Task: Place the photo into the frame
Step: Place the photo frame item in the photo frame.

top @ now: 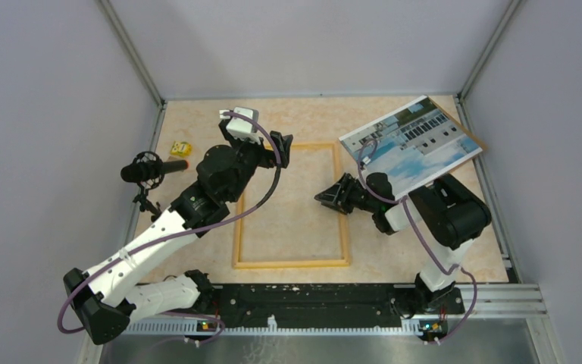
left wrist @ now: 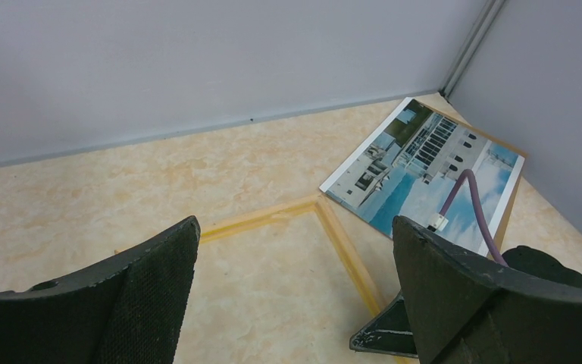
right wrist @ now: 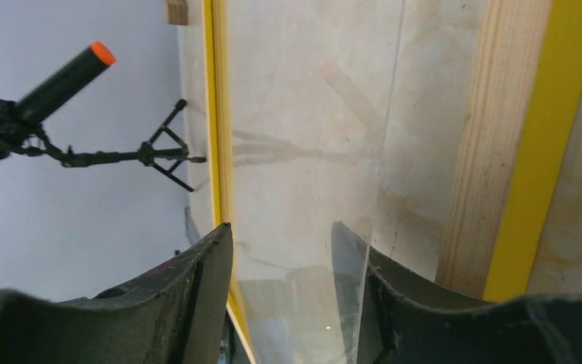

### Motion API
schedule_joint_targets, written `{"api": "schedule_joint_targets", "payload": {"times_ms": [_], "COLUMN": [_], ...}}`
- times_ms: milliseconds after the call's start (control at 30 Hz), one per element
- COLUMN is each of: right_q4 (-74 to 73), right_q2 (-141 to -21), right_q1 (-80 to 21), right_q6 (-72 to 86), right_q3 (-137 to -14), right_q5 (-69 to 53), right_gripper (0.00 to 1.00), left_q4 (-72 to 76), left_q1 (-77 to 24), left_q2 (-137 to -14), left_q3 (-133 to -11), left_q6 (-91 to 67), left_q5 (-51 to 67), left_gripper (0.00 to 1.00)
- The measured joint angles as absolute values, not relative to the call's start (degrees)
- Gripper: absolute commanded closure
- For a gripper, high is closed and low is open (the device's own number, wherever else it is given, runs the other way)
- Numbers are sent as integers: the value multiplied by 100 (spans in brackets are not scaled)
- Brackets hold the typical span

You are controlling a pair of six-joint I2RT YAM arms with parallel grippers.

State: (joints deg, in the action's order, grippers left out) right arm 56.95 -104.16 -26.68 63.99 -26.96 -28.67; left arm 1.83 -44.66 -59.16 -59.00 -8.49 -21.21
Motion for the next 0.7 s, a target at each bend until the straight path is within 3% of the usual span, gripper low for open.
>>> {"api": "schedule_joint_targets", "payload": {"times_ms": [433, 700], "right_q4": [2375, 436], "right_q2": [-9087, -8355], "right_q1": [-3009, -3028], "right_q6": [5037, 4329], "right_q3": [-3317, -3846], "right_q5": [-1793, -1074], "right_gripper": [24, 20], "left_q4": [174, 174], "left_q1": [-4466, -4466], "left_q2": [-5848, -5811], "left_q3": [-5900, -5900], "left_q6": [-897, -930], "left_q5": [-2040, -2036], "left_gripper": [1, 1]}}
